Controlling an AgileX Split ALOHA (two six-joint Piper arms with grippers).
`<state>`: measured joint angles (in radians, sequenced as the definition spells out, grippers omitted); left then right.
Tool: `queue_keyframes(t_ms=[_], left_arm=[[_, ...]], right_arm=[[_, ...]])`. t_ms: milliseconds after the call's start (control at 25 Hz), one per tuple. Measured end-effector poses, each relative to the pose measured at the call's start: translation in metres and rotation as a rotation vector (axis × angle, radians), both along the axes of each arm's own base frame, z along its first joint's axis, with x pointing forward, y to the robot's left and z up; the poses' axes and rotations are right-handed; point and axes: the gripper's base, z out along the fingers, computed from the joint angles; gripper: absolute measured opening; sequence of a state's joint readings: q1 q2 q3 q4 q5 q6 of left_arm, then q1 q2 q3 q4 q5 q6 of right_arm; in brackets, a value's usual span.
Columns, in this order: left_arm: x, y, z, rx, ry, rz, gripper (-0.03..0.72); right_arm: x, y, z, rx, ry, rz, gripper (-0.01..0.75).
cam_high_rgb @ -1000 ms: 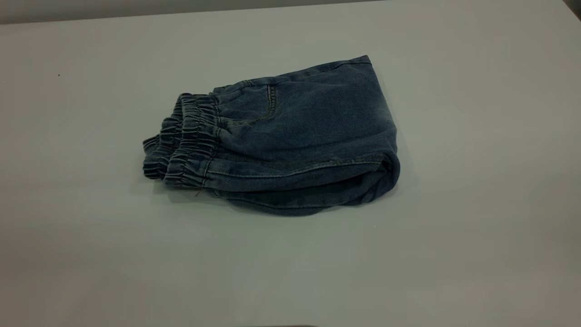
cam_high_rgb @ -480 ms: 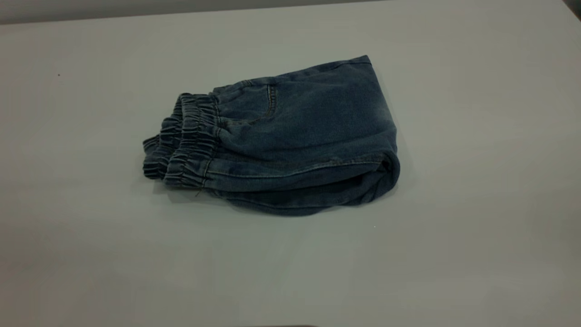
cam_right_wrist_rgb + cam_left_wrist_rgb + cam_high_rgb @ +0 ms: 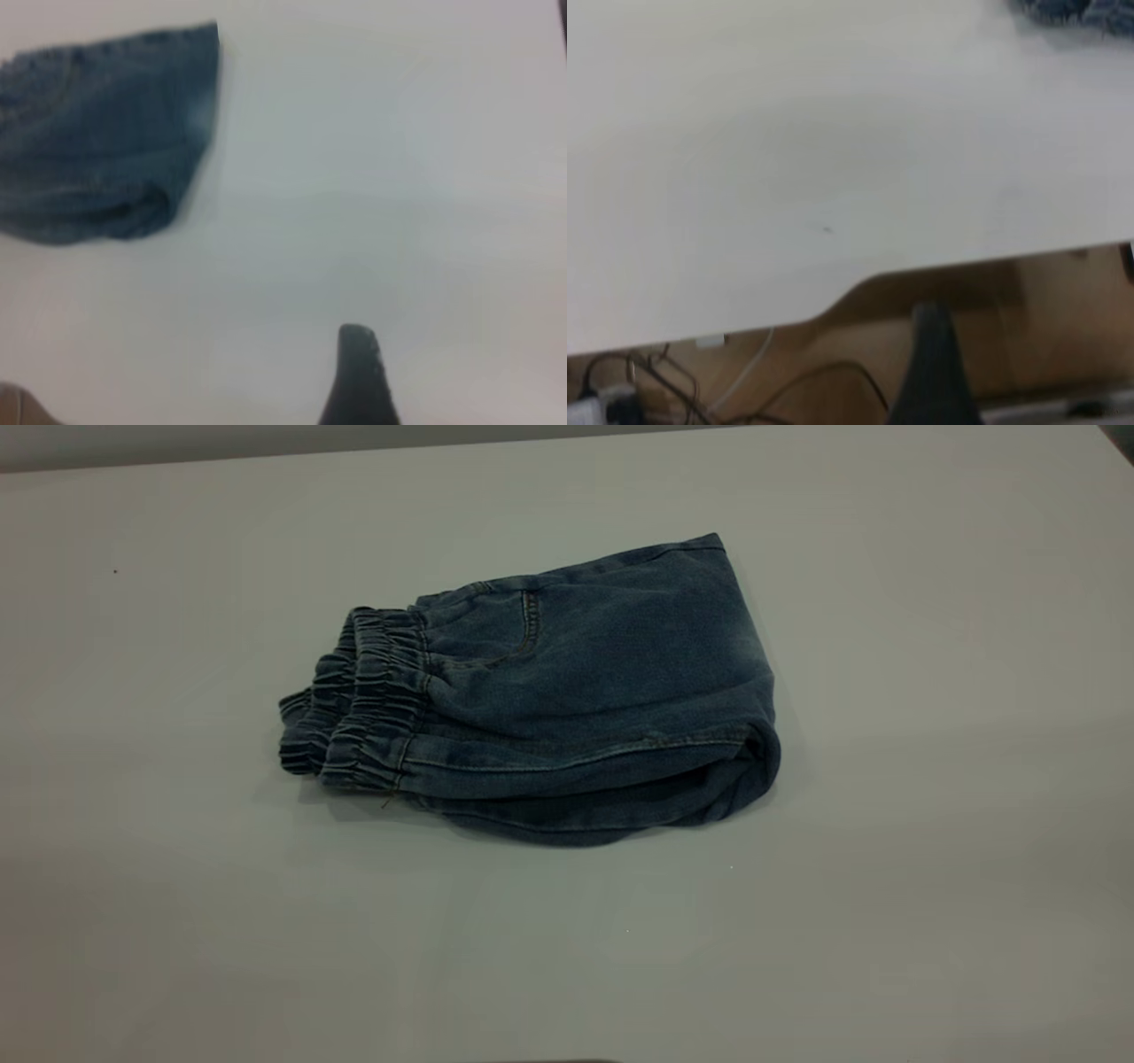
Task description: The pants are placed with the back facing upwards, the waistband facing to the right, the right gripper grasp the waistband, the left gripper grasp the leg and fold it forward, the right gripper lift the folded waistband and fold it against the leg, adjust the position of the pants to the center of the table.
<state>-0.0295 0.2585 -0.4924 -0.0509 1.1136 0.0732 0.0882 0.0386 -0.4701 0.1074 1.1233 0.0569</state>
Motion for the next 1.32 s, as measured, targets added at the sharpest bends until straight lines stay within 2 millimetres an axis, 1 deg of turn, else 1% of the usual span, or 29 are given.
queue_keyframes(t_ms=[120, 400, 480, 1320], left_arm=[[-0.010, 0.000, 0.002, -0.003, -0.071, 0.000, 0.496], [-0.036, 0.001, 0.003, -0.008, -0.240, -0.001, 0.496], [-0.041, 0.001, 0.002, -0.009, -0.263, -0.001, 0.496], [-0.041, 0.001, 0.002, -0.011, -0.262, -0.002, 0.496]], right_arm=[[-0.007, 0.000, -0.001, 0.009, -0.037, 0.004, 0.449], [-0.007, 0.001, 0.000, 0.018, -0.042, 0.009, 0.449], [-0.007, 0.001, 0.000, 0.018, -0.042, 0.009, 0.449], [-0.008, 0.001, 0.000, 0.020, -0.042, 0.009, 0.449]])
